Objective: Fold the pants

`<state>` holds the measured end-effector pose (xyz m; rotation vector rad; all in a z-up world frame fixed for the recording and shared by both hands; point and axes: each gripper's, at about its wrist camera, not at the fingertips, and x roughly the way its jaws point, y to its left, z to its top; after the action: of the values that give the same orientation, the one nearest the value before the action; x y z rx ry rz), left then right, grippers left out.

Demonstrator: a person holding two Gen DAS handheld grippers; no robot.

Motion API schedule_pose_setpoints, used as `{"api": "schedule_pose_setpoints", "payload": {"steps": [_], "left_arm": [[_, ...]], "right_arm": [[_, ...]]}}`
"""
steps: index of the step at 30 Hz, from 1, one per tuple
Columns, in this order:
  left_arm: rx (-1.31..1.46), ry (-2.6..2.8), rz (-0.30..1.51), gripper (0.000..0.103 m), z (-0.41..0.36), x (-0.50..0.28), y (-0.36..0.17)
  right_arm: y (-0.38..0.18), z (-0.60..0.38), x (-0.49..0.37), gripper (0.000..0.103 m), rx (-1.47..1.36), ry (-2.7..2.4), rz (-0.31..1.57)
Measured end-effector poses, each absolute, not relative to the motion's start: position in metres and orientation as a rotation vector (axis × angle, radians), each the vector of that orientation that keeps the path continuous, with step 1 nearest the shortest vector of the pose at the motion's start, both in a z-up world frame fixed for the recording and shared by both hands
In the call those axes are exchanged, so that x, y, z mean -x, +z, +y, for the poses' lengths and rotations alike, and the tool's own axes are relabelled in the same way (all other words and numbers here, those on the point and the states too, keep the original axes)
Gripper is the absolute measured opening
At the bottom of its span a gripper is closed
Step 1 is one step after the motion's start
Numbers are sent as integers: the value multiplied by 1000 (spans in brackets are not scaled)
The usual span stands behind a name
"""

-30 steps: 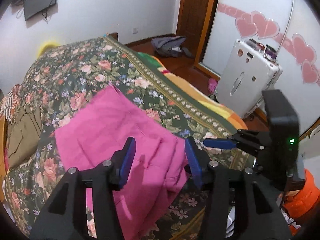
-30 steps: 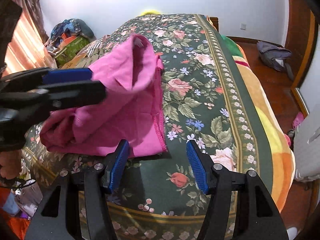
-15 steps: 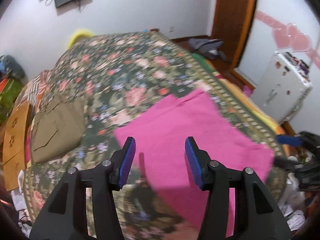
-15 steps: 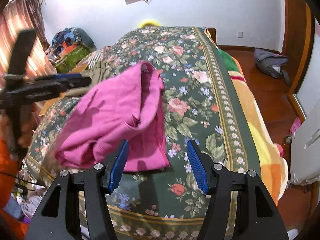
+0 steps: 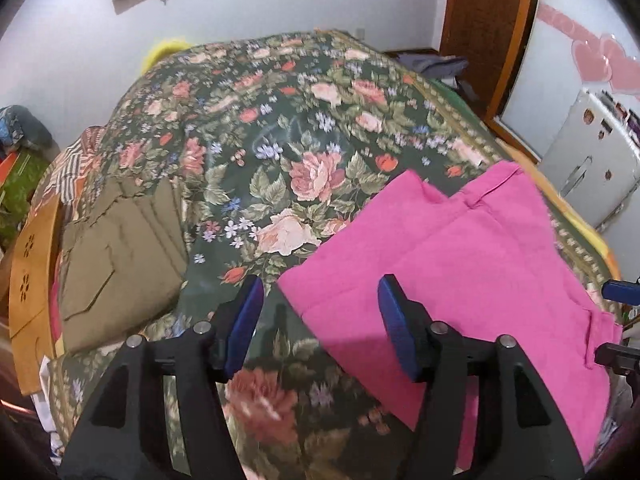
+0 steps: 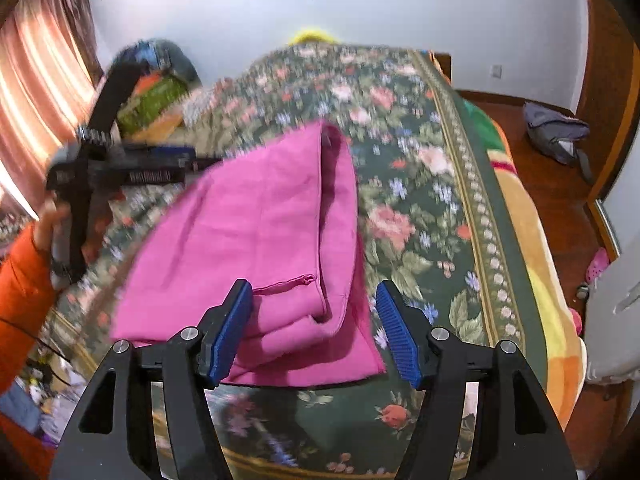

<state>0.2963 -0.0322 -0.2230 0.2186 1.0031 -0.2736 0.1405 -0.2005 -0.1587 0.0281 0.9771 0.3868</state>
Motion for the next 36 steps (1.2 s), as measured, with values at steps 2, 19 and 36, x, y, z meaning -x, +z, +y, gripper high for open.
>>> {"api": "schedule_pose_setpoints", "payload": {"steps": [2, 19, 36], "left_arm": [[-218, -275, 1023, 60, -31, -303, -235], [-67, -283, 1033, 48, 16, -280, -247], [-30, -207, 1036, 41, 33, -219, -242]], "right_arm": [[-167, -205, -143, 64, -29, 386, 994], [-199, -234, -217, 66, 6, 309, 994], [-156, -218, -196, 67, -34, 394, 933]]}}
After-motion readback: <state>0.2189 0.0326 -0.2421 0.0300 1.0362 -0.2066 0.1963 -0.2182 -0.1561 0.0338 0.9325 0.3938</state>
